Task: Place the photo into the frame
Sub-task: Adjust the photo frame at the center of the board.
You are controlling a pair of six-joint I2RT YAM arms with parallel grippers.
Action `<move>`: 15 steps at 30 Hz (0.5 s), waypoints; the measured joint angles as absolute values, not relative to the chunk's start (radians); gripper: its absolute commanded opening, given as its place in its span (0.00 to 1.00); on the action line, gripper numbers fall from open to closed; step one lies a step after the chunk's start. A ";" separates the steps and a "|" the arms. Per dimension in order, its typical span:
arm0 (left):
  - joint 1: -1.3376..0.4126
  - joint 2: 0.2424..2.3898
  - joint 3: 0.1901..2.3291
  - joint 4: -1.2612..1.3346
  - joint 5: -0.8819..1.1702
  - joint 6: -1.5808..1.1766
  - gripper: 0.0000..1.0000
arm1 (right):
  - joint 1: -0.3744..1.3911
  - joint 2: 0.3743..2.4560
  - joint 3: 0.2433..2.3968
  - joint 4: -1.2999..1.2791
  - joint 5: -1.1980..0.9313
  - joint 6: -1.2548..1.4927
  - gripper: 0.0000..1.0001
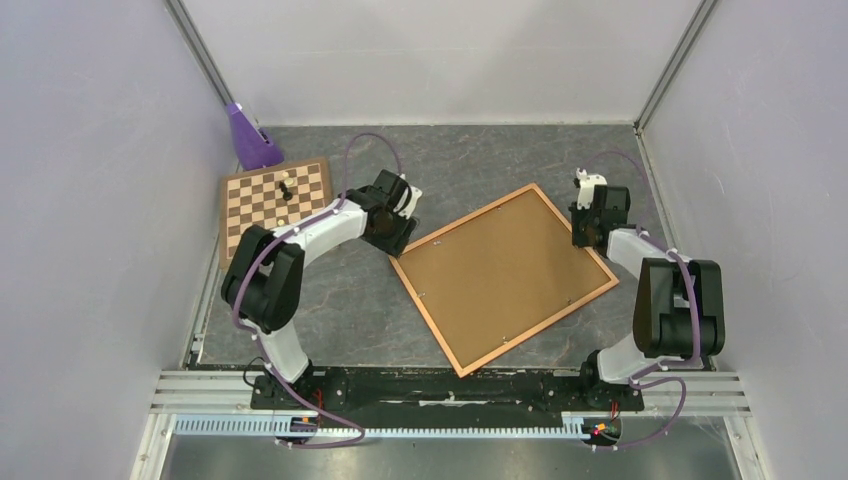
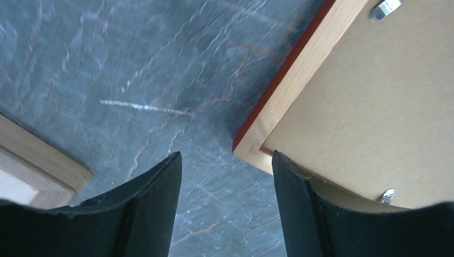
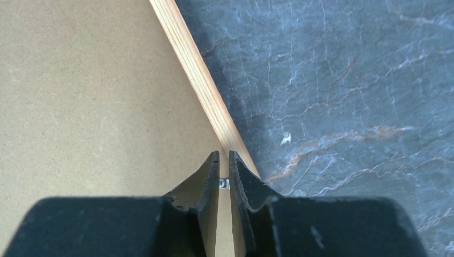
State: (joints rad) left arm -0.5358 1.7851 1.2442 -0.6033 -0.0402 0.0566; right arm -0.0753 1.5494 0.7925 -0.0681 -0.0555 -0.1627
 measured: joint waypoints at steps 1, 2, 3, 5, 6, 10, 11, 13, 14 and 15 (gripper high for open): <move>-0.527 1.778 1.224 -0.601 -0.043 0.043 0.69 | -0.076 1.544 0.780 -0.063 -0.056 -0.150 0.15; -0.519 1.771 1.207 -0.600 -0.043 0.033 0.69 | -0.076 1.539 0.770 -0.060 -0.056 -0.141 0.15; -0.514 1.765 1.195 -0.600 -0.042 0.022 0.69 | -0.076 1.537 0.763 -0.060 -0.056 -0.134 0.15; -0.512 1.760 1.184 -0.600 -0.036 0.012 0.69 | -0.076 1.534 0.755 -0.060 -0.059 -0.122 0.16; -0.512 1.759 1.184 -0.599 -0.026 0.009 0.69 | -0.076 1.534 0.754 -0.061 -0.062 -0.116 0.16; -0.504 1.759 1.175 -0.586 0.041 -0.052 0.69 | -0.076 1.533 0.754 -0.053 -0.076 -0.101 0.16; -0.498 1.759 1.172 -0.583 0.059 -0.066 0.69 | -0.076 1.532 0.754 -0.051 -0.078 -0.099 0.16; -0.484 1.760 1.168 -0.574 0.096 -0.091 0.69 | -0.076 1.532 0.754 -0.046 -0.079 -0.096 0.17; -0.479 1.761 1.168 -0.571 0.109 -0.103 0.69 | -0.076 1.532 0.754 -0.046 -0.080 -0.096 0.17; -0.475 1.765 1.168 -0.567 0.121 -0.118 0.69 | -0.076 1.532 0.754 -0.045 -0.082 -0.096 0.18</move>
State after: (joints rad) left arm -0.4747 1.7649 1.1679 -0.5667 0.1215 -0.1184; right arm -0.0761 1.5322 0.7540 -0.0448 -0.0818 -0.0959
